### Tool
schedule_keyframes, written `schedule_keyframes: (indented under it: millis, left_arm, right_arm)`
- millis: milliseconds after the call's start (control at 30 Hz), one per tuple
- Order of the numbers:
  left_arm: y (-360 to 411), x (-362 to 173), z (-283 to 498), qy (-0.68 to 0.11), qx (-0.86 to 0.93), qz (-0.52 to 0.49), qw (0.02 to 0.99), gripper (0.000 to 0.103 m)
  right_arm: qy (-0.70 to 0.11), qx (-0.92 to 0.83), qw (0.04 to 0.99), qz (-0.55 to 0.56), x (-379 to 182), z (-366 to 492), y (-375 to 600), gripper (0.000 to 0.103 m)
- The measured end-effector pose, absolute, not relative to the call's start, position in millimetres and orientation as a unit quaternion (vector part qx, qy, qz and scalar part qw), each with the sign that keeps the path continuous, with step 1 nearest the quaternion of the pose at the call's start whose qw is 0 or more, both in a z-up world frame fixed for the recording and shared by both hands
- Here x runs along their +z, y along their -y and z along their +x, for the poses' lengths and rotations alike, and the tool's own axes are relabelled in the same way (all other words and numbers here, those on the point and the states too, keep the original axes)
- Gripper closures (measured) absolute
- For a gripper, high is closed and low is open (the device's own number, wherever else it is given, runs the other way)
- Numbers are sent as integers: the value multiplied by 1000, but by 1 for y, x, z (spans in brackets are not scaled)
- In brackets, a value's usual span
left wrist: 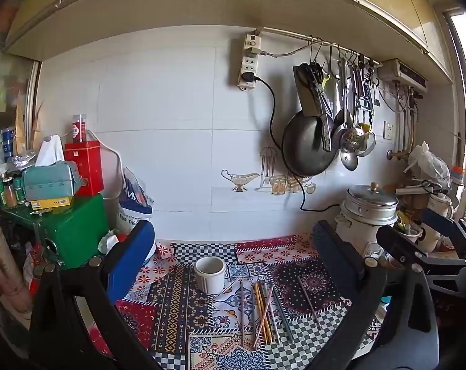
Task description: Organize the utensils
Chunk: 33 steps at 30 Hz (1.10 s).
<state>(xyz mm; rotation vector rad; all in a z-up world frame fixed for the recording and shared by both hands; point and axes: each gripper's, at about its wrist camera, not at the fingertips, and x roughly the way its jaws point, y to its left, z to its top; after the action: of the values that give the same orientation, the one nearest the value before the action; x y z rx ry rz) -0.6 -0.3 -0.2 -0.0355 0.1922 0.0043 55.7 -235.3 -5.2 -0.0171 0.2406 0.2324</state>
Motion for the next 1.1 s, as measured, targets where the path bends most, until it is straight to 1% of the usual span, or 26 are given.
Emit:
schedule_keyframes:
  millis: [267, 333, 1100]
  left_arm:
    - [2, -2, 0, -105, -2, -16, 994, 0]
    - [2, 6, 1, -107, -1, -17, 994, 0]
    - [-6, -4, 8, -113, 6, -21, 993, 0]
  right_arm:
    - [-121, 116, 986, -9, -5, 56, 236, 2]
    - [-121, 115, 986, -9, -5, 57, 236, 2]
    - [-125, 115, 985, -10, -8, 63, 231, 2]
